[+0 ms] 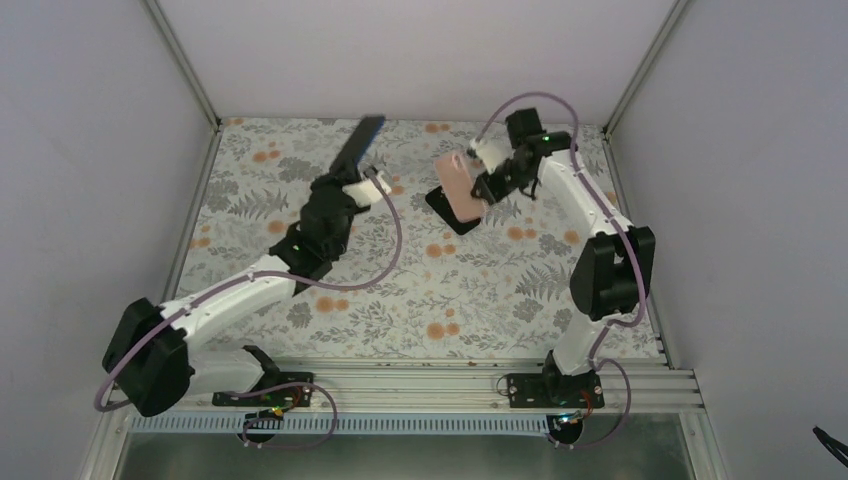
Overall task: Take the phone out of the phone case
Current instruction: Place the phone case at the center of the board.
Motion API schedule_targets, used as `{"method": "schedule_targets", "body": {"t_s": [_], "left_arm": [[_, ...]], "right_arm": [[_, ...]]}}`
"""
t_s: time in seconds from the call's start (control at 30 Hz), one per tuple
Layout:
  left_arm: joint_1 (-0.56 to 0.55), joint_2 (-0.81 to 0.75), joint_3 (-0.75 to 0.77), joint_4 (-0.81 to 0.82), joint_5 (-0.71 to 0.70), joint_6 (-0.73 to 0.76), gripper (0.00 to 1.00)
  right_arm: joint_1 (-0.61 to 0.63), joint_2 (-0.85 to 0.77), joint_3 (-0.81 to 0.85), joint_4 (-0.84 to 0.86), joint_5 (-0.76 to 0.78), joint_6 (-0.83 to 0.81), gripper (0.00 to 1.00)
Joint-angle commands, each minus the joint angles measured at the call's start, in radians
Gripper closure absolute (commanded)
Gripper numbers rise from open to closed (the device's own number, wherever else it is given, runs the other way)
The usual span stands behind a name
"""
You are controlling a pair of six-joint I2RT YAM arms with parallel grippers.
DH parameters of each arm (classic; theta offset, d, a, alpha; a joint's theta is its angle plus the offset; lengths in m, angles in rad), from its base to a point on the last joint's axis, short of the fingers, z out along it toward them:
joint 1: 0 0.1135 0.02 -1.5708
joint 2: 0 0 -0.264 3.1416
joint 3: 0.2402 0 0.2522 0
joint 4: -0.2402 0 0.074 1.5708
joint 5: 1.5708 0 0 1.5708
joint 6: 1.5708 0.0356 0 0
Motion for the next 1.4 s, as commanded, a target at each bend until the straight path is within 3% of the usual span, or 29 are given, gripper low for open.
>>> {"method": "schedule_targets", "body": {"t_s": [0.0, 0.1, 0.4, 0.8, 1.0, 1.17, 1.23, 1.3, 1.37], "left_arm": [[-0.013, 0.04, -0.143, -0.038, 0.003, 0.011, 0.98], [-0.02, 0.108, -0.208, 0.014, -0.002, 0.021, 0.98], [-0.055, 0.273, -0.221, -0.047, 0.067, -0.062, 0.98], [-0.107, 0.487, -0.207, -0.025, 0.003, -0.027, 0.94], [-0.143, 0.441, -0.219, -0.145, 0.075, -0.059, 0.52], [-0.164, 0.33, -0.175, -0.394, 0.22, -0.111, 0.03], [-0.165, 0.268, -0.085, -0.602, 0.333, -0.147, 0.0], [-0.158, 0.233, 0.027, -0.803, 0.423, -0.201, 0.0], [-0.137, 0.204, 0.15, -1.007, 0.499, -0.248, 0.0]], "right_arm": [[0.022, 0.028, -0.206, -0.132, -0.088, -0.093, 0.96], [0.022, -0.01, -0.327, -0.075, -0.055, -0.074, 0.96], [0.019, -0.049, -0.632, -0.018, 0.042, -0.099, 0.96], [-0.006, -0.001, -0.663, 0.036, 0.05, -0.071, 0.96], [-0.032, -0.005, -0.695, 0.039, 0.076, -0.074, 0.63], [-0.076, -0.081, -0.685, -0.012, 0.143, -0.085, 0.33], [-0.086, -0.182, -0.667, -0.043, 0.205, -0.073, 0.2], [-0.088, -0.268, -0.648, -0.067, 0.279, -0.056, 0.02], [-0.09, -0.346, -0.623, -0.064, 0.362, -0.028, 0.0]]}}
